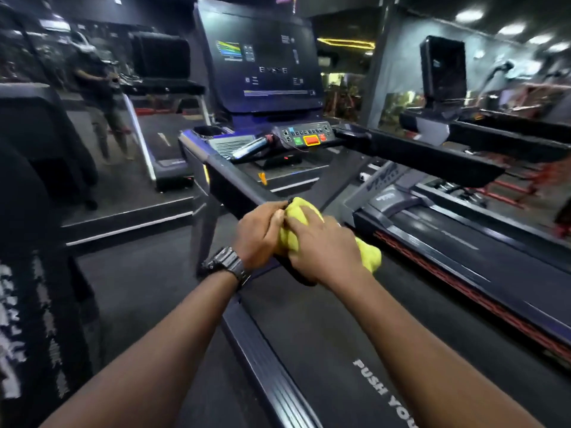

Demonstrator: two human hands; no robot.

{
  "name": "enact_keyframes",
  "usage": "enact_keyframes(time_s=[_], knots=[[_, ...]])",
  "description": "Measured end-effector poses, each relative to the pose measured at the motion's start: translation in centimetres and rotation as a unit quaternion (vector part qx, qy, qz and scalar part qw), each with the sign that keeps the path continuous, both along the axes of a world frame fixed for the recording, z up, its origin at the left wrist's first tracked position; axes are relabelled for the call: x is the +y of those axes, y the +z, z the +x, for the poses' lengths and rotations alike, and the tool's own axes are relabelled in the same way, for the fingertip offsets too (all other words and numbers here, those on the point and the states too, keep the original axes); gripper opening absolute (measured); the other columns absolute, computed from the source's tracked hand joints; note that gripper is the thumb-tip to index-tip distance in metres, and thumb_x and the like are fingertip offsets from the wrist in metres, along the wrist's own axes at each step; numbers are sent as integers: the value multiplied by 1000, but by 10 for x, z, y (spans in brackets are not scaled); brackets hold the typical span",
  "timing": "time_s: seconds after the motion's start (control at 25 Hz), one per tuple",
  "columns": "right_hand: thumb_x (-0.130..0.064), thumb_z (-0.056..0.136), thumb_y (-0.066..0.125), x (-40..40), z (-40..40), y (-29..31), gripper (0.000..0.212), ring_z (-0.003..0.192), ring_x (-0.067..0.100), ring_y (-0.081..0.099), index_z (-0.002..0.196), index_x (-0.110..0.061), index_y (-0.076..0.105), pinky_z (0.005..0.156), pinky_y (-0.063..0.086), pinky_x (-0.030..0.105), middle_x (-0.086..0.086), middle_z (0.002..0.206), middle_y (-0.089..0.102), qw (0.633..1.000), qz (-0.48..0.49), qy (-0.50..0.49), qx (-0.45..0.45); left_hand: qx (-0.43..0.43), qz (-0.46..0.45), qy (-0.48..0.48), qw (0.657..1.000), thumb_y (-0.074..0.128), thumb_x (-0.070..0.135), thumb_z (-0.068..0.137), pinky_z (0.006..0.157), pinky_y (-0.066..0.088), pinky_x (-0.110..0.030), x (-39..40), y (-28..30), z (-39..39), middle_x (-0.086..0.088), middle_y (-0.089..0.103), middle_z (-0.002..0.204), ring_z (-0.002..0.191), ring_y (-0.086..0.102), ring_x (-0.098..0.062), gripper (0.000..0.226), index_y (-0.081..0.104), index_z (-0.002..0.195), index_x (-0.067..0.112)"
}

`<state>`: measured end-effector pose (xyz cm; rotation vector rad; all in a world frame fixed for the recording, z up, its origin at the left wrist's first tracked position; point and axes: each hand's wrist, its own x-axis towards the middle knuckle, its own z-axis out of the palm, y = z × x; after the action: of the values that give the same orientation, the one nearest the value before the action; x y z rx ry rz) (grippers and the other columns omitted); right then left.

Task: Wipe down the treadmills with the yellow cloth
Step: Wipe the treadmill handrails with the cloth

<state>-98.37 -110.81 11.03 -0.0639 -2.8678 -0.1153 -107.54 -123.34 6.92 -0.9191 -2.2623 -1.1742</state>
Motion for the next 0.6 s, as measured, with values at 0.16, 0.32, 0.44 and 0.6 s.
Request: enact_keyframes(time_s=[0.16, 0.32, 0.44, 0.6], knots=[[-46, 90, 58, -1, 24, -12, 68, 130, 32, 45, 149, -51, 24, 94, 46, 43, -7, 160, 26, 998, 49, -25, 17, 46, -2, -58, 997, 32, 32, 98, 101, 40, -26, -14, -6, -17, -9, 66, 120, 113, 59, -21, 46, 63, 121, 8], [-50, 89, 62, -1, 49, -23, 67, 137, 31, 41, 147, -53, 29, 99, 47, 45, -10, 159, 31, 994, 42, -70, 78, 91, -22, -101, 990, 29, 33, 99, 113, 34, -33, -22, -16, -32, -7, 65, 123, 121, 55, -19, 47, 64, 118, 7], [-66, 90, 48, -21, -3, -5, 63, 120, 32, 53, 148, -49, 29, 95, 45, 45, -5, 151, 42, 990, 11, -135, 49, 109, -14, -124, 986, 28, 33, 101, 115, 32, -38, -21, -21, -42, -7, 65, 123, 120, 57, -20, 49, 65, 119, 6], [-53, 82, 68, -10, 61, -33, 70, 122, 30, 52, 145, -48, 39, 99, 47, 42, -8, 150, 46, 987, 45, -91, 121, 176, -7, -154, 972, 28, 31, 103, 114, 33, -35, -26, -13, -55, -8, 67, 115, 114, 59, -21, 48, 68, 110, 4]])
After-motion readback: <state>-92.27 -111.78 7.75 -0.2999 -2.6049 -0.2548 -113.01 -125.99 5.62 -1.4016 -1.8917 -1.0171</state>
